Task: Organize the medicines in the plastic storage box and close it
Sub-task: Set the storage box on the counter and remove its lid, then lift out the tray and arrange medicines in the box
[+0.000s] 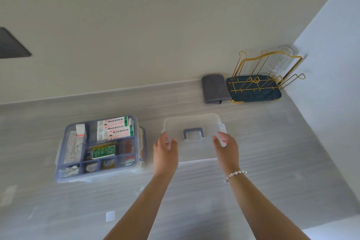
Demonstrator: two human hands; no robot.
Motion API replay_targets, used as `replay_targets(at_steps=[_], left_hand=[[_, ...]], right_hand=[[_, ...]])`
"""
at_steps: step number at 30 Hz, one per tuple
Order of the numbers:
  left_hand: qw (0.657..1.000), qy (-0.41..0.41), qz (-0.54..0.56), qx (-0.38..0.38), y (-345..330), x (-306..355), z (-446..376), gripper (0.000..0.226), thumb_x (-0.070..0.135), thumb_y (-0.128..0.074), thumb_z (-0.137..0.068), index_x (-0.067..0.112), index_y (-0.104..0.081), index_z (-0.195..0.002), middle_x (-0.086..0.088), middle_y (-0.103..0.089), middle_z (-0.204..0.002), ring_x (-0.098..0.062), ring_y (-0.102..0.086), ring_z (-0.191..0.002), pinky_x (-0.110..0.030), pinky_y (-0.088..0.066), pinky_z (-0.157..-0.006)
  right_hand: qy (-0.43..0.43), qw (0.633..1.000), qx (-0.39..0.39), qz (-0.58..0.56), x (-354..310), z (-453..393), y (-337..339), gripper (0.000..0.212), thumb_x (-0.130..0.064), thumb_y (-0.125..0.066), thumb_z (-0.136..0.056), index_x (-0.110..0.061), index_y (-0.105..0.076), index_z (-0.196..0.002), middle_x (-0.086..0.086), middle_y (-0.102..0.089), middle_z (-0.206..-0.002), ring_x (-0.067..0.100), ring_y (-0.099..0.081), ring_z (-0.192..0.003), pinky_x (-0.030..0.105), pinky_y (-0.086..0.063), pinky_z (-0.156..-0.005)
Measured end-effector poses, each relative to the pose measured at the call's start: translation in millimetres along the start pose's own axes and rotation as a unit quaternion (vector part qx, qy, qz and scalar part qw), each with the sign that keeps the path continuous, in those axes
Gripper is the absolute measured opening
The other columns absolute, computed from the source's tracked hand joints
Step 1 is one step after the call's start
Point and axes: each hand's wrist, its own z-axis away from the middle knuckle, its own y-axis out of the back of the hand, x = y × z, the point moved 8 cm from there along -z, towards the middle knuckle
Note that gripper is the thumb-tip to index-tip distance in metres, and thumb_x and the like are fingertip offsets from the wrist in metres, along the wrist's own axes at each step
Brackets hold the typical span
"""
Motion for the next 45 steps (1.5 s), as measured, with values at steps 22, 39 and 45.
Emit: replay_targets(at_steps=[22,39,45], left_hand=[[0.974,-0.12,-0.13,0.143,244,-51,-15,0.029,0.02,-0.05,-0.091,0.018,-0.059,-0.119,-0.005,-0.053,-0.13,-0.027,-0.041,-0.123,-0.041,-0.029,-0.102],[0.99,0.001,0.022,0.141,291,-93,-67,0.011,0.019,-0.07,-0.079,0.012,-0.063,-0.083,-0.009,-0.065,-0.09,-0.019,-0.059,-0.074,-0.022,-0.042,-0.062],[0.99,0.045,0.003,0.136,294,-95,-75,0.011,0.022,-0.067,-0.079,0.011,-0.067,-0.075,-0.001,-0.065,-0.072,-0.012,-0.055,-0.06,-0.019,-0.037,-0.05]], right_hand=[[0.084,0.996,-0.022,-0.008,-120,131,-167,0.027,-0.024,-0.056,-0.088,-0.014,-0.061,-0.113,0.005,-0.059,-0.113,0.012,-0.058,-0.086,0.018,-0.045,-0.073],[0.041,0.995,0.086,0.019,-123,119,-167,0.011,-0.019,-0.069,-0.078,-0.01,-0.073,-0.081,0.005,-0.072,-0.079,0.013,-0.06,-0.07,0.016,-0.041,-0.057],[0.053,0.992,0.098,0.06,-127,116,-168,0.012,-0.021,-0.066,-0.078,-0.011,-0.071,-0.078,0.004,-0.071,-0.081,0.013,-0.059,-0.068,0.02,-0.041,-0.055]])
